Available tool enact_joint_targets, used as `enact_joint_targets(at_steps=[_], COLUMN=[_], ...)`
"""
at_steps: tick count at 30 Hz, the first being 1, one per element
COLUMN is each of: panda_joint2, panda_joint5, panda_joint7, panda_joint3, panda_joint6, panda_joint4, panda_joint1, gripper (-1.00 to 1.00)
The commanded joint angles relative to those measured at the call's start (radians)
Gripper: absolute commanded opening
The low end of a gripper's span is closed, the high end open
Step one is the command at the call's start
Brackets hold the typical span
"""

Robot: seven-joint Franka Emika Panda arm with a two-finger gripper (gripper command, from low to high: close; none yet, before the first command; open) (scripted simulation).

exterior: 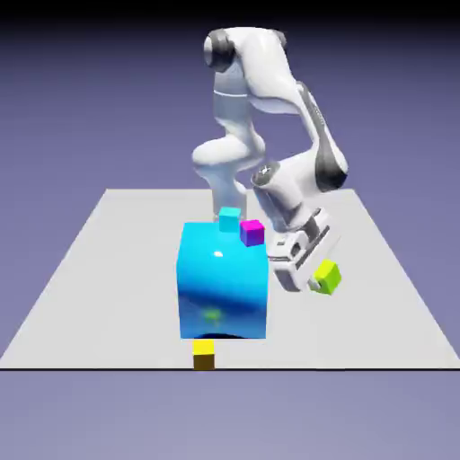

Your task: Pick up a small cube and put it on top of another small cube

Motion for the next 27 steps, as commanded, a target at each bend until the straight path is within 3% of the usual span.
enact_joint_targets(at_steps=[1,16,24,25,27], panda_joint2=[0.005,0.086,0.298,0.298,0.262], panda_joint5=[-0.035,-0.546,-0.497,-0.497,-0.512], panda_joint7=[0.044,0.695,0.618,0.618,0.631], panda_joint3=[0.012,0.188,0.286,0.286,0.27], panda_joint6=[0.018,0.271,0.442,0.442,0.415], panda_joint4=[-0.003,-0.041,0.004,0.004,-0.005], panda_joint1=[-0.029,-0.549,-0.634,-0.634,-0.621], gripper=[-1.0,-1.0,-1.0,1.0,1.0])
